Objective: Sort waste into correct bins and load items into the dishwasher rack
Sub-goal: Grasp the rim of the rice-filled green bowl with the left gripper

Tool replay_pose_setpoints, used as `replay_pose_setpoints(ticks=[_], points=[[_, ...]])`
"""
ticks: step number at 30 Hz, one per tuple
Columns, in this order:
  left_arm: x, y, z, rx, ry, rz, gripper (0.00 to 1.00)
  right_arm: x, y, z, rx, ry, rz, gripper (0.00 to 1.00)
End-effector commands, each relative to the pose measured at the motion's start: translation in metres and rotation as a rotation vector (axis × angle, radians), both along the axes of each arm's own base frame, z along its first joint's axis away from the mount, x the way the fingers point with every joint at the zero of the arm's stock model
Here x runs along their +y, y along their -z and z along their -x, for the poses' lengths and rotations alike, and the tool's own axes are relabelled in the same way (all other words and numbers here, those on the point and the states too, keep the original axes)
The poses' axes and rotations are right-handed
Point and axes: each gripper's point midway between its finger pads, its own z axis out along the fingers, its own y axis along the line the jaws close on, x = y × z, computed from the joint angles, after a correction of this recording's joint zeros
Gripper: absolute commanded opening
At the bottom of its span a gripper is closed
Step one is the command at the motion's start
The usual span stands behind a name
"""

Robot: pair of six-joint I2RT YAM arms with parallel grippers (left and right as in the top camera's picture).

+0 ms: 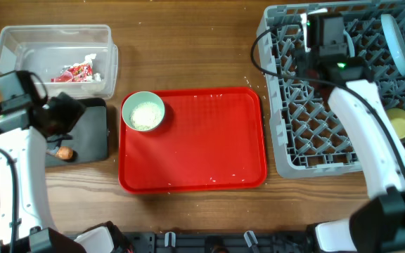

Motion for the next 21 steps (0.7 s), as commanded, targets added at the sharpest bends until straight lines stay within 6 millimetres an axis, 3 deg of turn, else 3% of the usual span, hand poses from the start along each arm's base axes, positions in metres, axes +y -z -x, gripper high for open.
replay_pose_setpoints(ticks=[1, 3, 6, 9, 11, 17, 21], points=[[-0.056, -0.011, -0.028, -0.079, 0.218, -0.005, 0.89, 0.077, -0.003, 0.036, 0.107, -0.218, -0.418, 0.78], [-0.091, -0.015, -0.04, -0.117, 0.355, -0.024, 0.88, 0.091, 0.001, 0.055, 0.185, -0.261, -0.494, 0.78], [-0.145, -0.015, -0.05, -0.154, 0.515, -0.062, 0.86, 0.092, 0.012, 0.076, 0.284, -0.252, -0.515, 0.78], [-0.178, -0.002, -0.056, -0.141, 0.609, -0.124, 0.85, 0.095, 0.013, 0.081, 0.305, -0.257, -0.532, 0.79], [-0.199, 0.021, -0.06, -0.1, 0.665, -0.139, 0.84, 0.095, 0.013, 0.081, 0.308, -0.257, -0.533, 0.78], [-0.218, 0.069, -0.075, -0.042, 0.704, -0.136, 0.82, 0.095, 0.013, 0.081, 0.305, -0.258, -0.532, 0.78], [-0.221, 0.093, -0.082, -0.016, 0.706, -0.135, 0.72, 0.095, 0.013, 0.081, 0.305, -0.255, -0.534, 0.78]])
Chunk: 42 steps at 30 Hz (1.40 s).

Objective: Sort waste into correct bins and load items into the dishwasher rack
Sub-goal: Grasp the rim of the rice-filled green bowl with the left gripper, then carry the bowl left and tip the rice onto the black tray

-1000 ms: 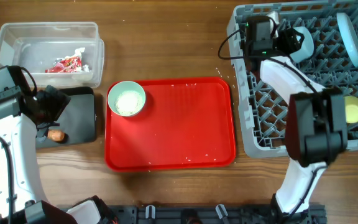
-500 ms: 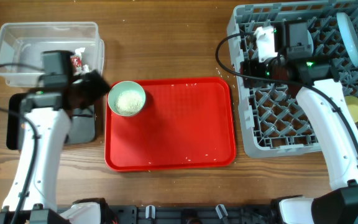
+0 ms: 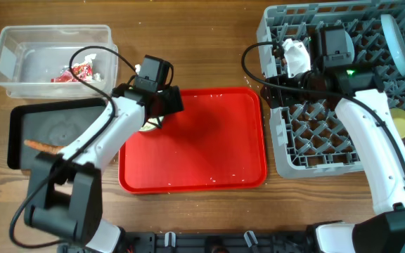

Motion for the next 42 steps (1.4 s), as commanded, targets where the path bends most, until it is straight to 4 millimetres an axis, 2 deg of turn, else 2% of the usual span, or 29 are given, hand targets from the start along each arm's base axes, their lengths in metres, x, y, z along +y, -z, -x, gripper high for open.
replay_pose_setpoints(ticks=[1, 5, 6, 7, 13, 20, 26, 34, 37, 39, 42], points=[[0.0, 0.018, -0.005, 0.017, 0.004, -0.025, 0.7, 0.005, -0.006, 0.003, -0.008, -0.004, -0.029, 0.78], [-0.004, 0.031, -0.007, 0.034, 0.012, -0.025, 0.41, 0.005, -0.006, 0.003, -0.002, 0.011, -0.035, 0.78], [-0.004, 0.032, -0.006, 0.036, 0.014, -0.025, 0.36, 0.005, -0.006, 0.003, -0.002, 0.011, -0.035, 0.78], [-0.006, 0.033, -0.006, 0.038, 0.018, -0.026, 0.27, 0.005, -0.006, 0.003, -0.002, 0.011, -0.035, 0.78], [-0.003, 0.037, 0.001, 0.068, 0.018, -0.036, 0.04, 0.005, -0.006, 0.003, -0.002, 0.011, -0.035, 0.78], [0.0, 0.036, 0.008, 0.089, 0.031, -0.054, 0.04, 0.005, -0.005, 0.004, 0.004, 0.011, -0.034, 0.77], [0.002, -0.007, 0.011, 0.053, 0.068, -0.065, 0.04, 0.005, -0.006, 0.004, 0.002, 0.011, -0.034, 0.77], [0.01, -0.03, 0.03, 0.063, 0.085, -0.08, 0.04, 0.005, -0.006, 0.004, 0.003, 0.012, -0.034, 0.77], [0.019, -0.04, 0.036, 0.059, 0.072, -0.109, 0.04, 0.005, -0.006, 0.004, 0.003, 0.011, -0.034, 0.77], [0.027, -0.053, 0.041, 0.042, 0.052, -0.101, 0.04, 0.005, -0.006, 0.004, 0.002, 0.011, -0.034, 0.77], [0.05, -0.073, 0.039, -0.002, -0.014, -0.087, 0.04, 0.005, -0.005, 0.004, 0.003, 0.009, -0.033, 0.77]])
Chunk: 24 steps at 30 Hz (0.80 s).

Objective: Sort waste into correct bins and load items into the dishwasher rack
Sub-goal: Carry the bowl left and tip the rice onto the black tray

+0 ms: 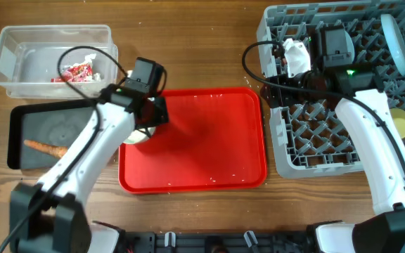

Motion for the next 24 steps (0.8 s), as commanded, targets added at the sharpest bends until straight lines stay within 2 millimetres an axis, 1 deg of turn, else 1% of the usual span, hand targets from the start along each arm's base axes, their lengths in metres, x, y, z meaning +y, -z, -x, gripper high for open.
replay_pose_setpoints(ticks=[1, 3, 5, 7, 9, 13, 17, 19, 22, 24], points=[[0.033, -0.038, -0.011, -0.113, -0.086, 0.006, 0.04, 0.003, -0.005, 0.003, -0.006, -0.004, -0.019, 0.77], [0.048, -0.045, -0.013, -0.129, -0.115, 0.032, 0.04, 0.003, -0.005, 0.003, -0.006, -0.004, -0.019, 0.77], [0.058, -0.046, -0.015, -0.123, -0.129, 0.105, 0.04, 0.003, -0.005, 0.003, -0.005, -0.004, -0.019, 0.77], [0.079, -0.046, -0.018, -0.117, -0.185, 0.177, 0.04, 0.003, -0.005, 0.004, 0.0, -0.004, -0.018, 0.77], [0.094, -0.051, -0.022, -0.141, -0.199, 0.247, 0.04, 0.003, -0.004, 0.005, 0.003, -0.004, -0.017, 0.77], [0.117, -0.058, -0.024, -0.183, -0.193, 0.392, 0.04, 0.001, -0.003, 0.007, 0.012, -0.001, -0.009, 0.77], [0.135, -0.053, -0.026, -0.196, -0.192, 0.559, 0.04, 0.001, -0.002, 0.008, 0.018, -0.001, -0.008, 0.76], [0.141, -0.046, -0.028, -0.197, -0.187, 0.677, 0.04, 0.001, -0.002, 0.009, 0.019, -0.001, -0.008, 0.76], [0.151, -0.037, -0.029, -0.201, -0.203, 0.804, 0.04, 0.001, -0.002, 0.01, 0.024, -0.001, -0.007, 0.76], [0.157, -0.039, -0.029, -0.229, -0.206, 0.893, 0.04, 0.0, -0.001, 0.011, 0.032, 0.002, 0.001, 0.76]])
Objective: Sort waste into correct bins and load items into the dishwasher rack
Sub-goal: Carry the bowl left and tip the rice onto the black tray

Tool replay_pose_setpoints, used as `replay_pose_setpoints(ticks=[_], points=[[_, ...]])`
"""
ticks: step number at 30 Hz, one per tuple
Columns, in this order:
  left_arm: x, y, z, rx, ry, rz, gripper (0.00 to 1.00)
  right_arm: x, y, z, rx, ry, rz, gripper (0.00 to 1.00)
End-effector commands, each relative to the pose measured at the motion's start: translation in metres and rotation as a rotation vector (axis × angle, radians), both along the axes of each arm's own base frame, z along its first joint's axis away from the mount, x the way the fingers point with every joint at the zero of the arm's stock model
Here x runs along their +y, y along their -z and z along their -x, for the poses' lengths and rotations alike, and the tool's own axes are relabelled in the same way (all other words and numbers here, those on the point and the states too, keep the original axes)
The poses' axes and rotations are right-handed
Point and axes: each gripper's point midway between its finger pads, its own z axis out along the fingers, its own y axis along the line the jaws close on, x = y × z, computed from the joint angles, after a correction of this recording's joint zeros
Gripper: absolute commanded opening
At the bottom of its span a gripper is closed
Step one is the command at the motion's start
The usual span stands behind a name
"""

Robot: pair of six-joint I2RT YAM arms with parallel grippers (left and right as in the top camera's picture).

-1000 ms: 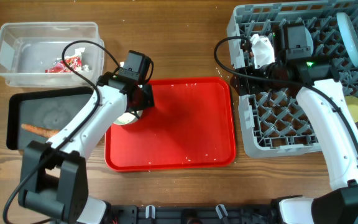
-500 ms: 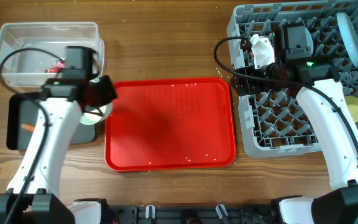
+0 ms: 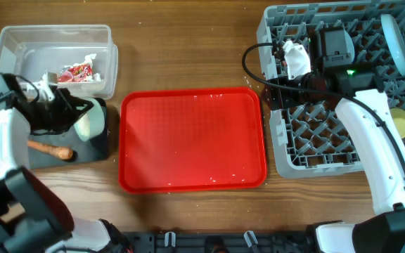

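Observation:
A pale green bowl (image 3: 90, 121) hangs tipped on its side over the right end of the black tray (image 3: 107, 144). My left gripper (image 3: 72, 112) is shut on its rim. What is inside the bowl is hidden. A brown food scrap (image 3: 49, 148) lies in the black tray. The red tray (image 3: 193, 140) sits mid-table with only crumbs on it. My right gripper (image 3: 294, 60) hovers over the left part of the grey dishwasher rack (image 3: 280, 151). Something white shows at its tip, and its jaws cannot be made out.
A clear plastic bin (image 3: 20, 39) at the back left holds a red-and-white wrapper (image 3: 76, 70). The rack carries a white plate (image 3: 396, 39) at its back right and a yellow cup (image 3: 399, 123) on its right side.
My left gripper has moved from the red tray's left corner to over the black tray, taking the bowl with it. The bowl is now tipped sideways. The right arm has not moved.
The bowl of white food stood on the red tray's back-left corner while my left arm was over the black tray. Then my left gripper was at the bowl on the red tray for two moments. Now it holds the bowl tipped over the black tray.

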Motion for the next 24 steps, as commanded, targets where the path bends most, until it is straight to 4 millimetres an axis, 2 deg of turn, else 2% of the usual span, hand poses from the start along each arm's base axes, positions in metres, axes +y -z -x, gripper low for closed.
replay_pose_setpoints(ticks=[1, 6, 9, 19, 24], points=[[0.009, -0.024, -0.005, -0.182, 0.018, 0.234, 0.04, 0.001, -0.003, 0.005, 0.003, 0.002, -0.004, 0.76], [0.038, -0.04, 0.004, -0.308, -0.05, 0.358, 0.04, 0.001, -0.003, 0.006, 0.006, 0.002, -0.003, 0.76], [0.054, -0.041, 0.008, -0.326, -0.101, 0.38, 0.04, 0.0, -0.003, 0.007, 0.012, 0.002, -0.002, 0.76], [0.057, -0.034, 0.007, -0.321, -0.113, 0.411, 0.04, 0.0, -0.002, 0.009, 0.021, 0.002, -0.001, 0.75], [0.054, -0.052, 0.006, -0.383, -0.114, 0.503, 0.04, -0.004, 0.0, 0.01, 0.025, 0.012, 0.024, 0.76]])
